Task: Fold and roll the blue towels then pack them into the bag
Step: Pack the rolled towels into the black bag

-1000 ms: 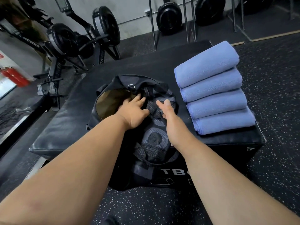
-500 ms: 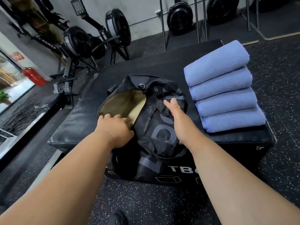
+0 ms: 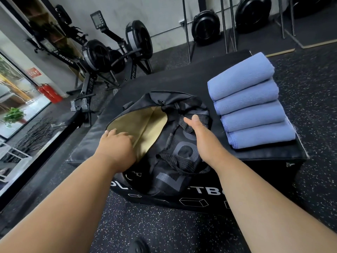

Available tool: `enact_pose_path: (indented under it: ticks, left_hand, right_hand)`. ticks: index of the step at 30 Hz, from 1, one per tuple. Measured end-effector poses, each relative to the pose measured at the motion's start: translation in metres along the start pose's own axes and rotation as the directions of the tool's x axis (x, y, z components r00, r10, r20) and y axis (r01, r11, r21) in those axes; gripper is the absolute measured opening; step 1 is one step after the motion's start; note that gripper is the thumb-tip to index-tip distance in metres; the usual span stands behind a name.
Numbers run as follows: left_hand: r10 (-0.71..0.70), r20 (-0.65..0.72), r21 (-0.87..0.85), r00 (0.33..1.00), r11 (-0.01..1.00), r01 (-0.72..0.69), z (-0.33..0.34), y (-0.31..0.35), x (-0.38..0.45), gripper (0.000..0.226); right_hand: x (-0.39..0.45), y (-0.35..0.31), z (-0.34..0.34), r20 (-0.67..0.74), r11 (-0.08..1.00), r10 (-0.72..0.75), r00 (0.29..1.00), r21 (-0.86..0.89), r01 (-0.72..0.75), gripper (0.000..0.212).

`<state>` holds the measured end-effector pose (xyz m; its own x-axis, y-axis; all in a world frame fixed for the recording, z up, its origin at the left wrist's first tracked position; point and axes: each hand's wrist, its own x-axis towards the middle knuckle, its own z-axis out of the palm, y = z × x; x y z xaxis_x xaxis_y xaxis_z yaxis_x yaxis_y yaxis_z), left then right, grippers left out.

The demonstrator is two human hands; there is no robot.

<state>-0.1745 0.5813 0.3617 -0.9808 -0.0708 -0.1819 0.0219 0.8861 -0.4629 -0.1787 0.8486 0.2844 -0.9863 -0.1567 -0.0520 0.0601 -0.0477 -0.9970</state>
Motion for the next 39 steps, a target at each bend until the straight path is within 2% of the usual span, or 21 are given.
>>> enact_pose_path:
  ticks: [3, 6, 9, 11, 14, 18, 20, 24, 29, 33, 35, 39]
  left_hand:
    - [0.027, -0.012, -0.075, 1.0, 0.997, -0.028, -0.016, 0.021, -0.005, 0.055]
    - [0.035, -0.07, -0.157, 0.997, 0.987, -0.045, -0.029, 0.039, -0.006, 0.065]
    - [0.021, -0.153, -0.447, 0.988, 0.89, -0.089, -0.044, 0.062, -0.003, 0.06]
    - [0.021, -0.173, -0.653, 0.985, 0.746, -0.13, -0.059, 0.082, 0.002, 0.05]
    - [0.026, -0.138, -0.884, 0.99, 0.448, -0.134, -0.077, 0.109, 0.017, 0.031]
    - [0.08, -0.025, -0.998, 0.996, 0.061, -0.03, -0.102, 0.141, 0.033, 0.013]
    - [0.095, 0.043, -0.997, 0.995, -0.061, 0.049, -0.115, 0.155, 0.04, 0.012]
    - [0.136, 0.115, -0.985, 0.984, -0.113, 0.131, -0.127, 0.175, 0.062, 0.032]
    - [0.131, 0.122, -0.964, 0.984, -0.221, 0.148, -0.134, 0.199, 0.08, 0.04]
    - [0.064, 0.116, -0.954, 0.991, -0.272, 0.129, -0.135, 0.208, 0.086, 0.042]
    - [0.088, 0.127, -0.945, 0.988, -0.293, 0.147, -0.136, 0.207, 0.087, 0.043]
    - [0.155, 0.177, -0.939, 0.972, -0.27, 0.214, -0.14, 0.205, 0.085, 0.029]
  right_hand:
    - [-0.003, -0.001, -0.002, -0.028, 1.0, -0.018, 0.999, 0.023, 0.019, 0.058]
    - [-0.004, 0.003, -0.003, -0.102, 0.997, -0.065, 0.993, 0.04, 0.069, 0.067]
    - [-0.002, 0.001, -0.007, -0.299, 0.983, -0.092, 0.95, 0.124, 0.134, 0.077]
    - [-0.003, -0.003, -0.013, -0.385, 0.968, -0.121, 0.915, 0.157, 0.194, 0.078]
    - [-0.004, -0.002, -0.025, -0.445, 0.949, -0.147, 0.883, 0.187, 0.253, 0.083]
    - [-0.007, -0.001, -0.038, -0.467, 0.932, -0.153, 0.871, 0.225, 0.284, 0.084]
    - [-0.009, 0.0, -0.044, -0.479, 0.923, -0.16, 0.863, 0.238, 0.303, 0.081]
    - [-0.011, 0.0, -0.059, -0.497, 0.925, -0.149, 0.855, 0.236, 0.298, 0.074]
    - [-0.011, 0.002, -0.066, -0.489, 0.936, -0.12, 0.864, 0.235, 0.263, 0.07]
    - [-0.011, 0.002, -0.068, -0.486, 0.946, -0.115, 0.866, 0.214, 0.245, 0.062]
    - [-0.011, 0.003, -0.068, -0.481, 0.948, -0.113, 0.869, 0.21, 0.239, 0.061]
    - [-0.011, 0.004, -0.067, -0.482, 0.95, -0.115, 0.868, 0.201, 0.237, 0.061]
